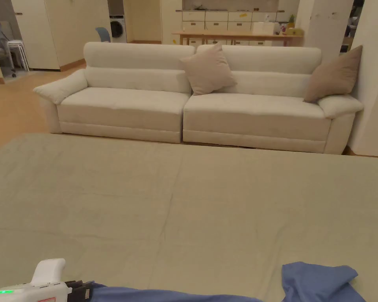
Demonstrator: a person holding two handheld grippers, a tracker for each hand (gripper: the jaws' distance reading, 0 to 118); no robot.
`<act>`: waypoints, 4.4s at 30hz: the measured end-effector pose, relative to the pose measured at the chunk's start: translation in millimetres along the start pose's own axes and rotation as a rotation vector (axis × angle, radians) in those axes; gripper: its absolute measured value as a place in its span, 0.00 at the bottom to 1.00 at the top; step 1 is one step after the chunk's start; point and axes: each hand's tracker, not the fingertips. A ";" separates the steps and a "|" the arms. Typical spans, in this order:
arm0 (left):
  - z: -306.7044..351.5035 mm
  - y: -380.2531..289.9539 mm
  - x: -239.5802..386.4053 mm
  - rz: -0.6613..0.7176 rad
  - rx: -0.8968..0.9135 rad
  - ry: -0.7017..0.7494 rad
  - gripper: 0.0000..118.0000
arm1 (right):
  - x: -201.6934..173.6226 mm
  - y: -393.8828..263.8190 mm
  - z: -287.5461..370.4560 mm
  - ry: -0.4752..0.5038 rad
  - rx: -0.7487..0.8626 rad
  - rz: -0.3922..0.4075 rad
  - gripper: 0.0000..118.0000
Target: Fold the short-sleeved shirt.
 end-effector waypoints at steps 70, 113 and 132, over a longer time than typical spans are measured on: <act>252.1 -196.6 35.6 -0.178 0.251 0.022 0.00 | -49.5 -297.2 374.9 0.021 0.764 -0.018 0.00; 128.4 -160.4 -70.3 0.432 -0.168 -0.542 0.03 | -115.2 -269.4 374.5 0.095 0.691 0.099 0.00; 231.2 -94.9 -11.5 0.184 -0.024 -0.362 0.03 | -88.0 -283.8 380.1 0.168 0.723 0.026 0.00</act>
